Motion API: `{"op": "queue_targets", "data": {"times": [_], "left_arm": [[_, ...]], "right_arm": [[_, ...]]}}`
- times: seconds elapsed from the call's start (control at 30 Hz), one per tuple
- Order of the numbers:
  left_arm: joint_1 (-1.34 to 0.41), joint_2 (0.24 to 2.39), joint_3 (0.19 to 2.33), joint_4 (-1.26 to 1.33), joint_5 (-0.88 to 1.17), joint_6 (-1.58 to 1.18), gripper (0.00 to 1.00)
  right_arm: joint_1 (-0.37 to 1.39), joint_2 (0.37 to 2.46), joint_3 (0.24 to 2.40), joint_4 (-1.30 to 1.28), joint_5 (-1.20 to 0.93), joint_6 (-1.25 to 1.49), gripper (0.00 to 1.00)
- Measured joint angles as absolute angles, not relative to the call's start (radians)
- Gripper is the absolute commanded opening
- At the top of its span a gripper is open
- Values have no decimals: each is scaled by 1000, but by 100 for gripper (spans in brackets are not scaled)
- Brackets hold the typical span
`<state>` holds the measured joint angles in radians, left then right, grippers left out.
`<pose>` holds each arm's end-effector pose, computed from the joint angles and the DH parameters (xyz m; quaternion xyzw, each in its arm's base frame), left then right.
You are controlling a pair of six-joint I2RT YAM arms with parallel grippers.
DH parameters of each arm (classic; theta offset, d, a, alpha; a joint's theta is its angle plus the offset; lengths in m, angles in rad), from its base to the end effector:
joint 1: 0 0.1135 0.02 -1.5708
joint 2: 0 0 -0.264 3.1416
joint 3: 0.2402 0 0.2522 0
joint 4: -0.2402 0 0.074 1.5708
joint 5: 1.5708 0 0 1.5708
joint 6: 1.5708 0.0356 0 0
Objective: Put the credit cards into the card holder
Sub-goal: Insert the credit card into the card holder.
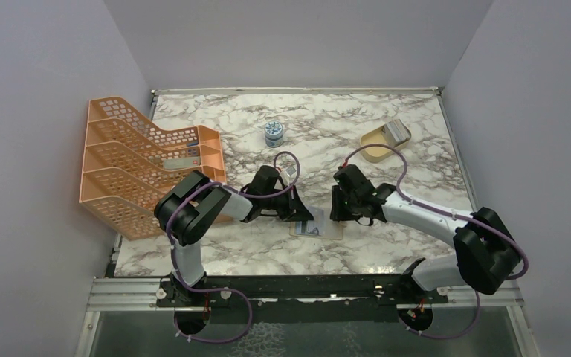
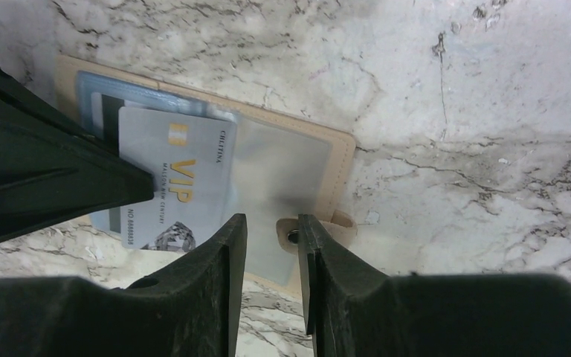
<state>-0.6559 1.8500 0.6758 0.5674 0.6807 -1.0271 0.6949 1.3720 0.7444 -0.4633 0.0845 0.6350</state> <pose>0.2449 -0.2167 0.1065 -0.0020 0.8495 -0.5229 0.0706 0.1954 0.1590 0.1799 -0.0190 0.9703 0.1142 0.2122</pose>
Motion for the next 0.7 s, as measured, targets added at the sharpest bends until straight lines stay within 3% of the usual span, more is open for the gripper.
{"op": "queue_targets", "data": {"times": [0.37,0.7], "left_arm": [[-656,1850,661,597,683,-1047,0],[-656,1867,622,698,689,-1104,0]], "right_arm": [[695,1387,686,-457,84,679,23],[695,1384,677,-448,84,689,22]]}}
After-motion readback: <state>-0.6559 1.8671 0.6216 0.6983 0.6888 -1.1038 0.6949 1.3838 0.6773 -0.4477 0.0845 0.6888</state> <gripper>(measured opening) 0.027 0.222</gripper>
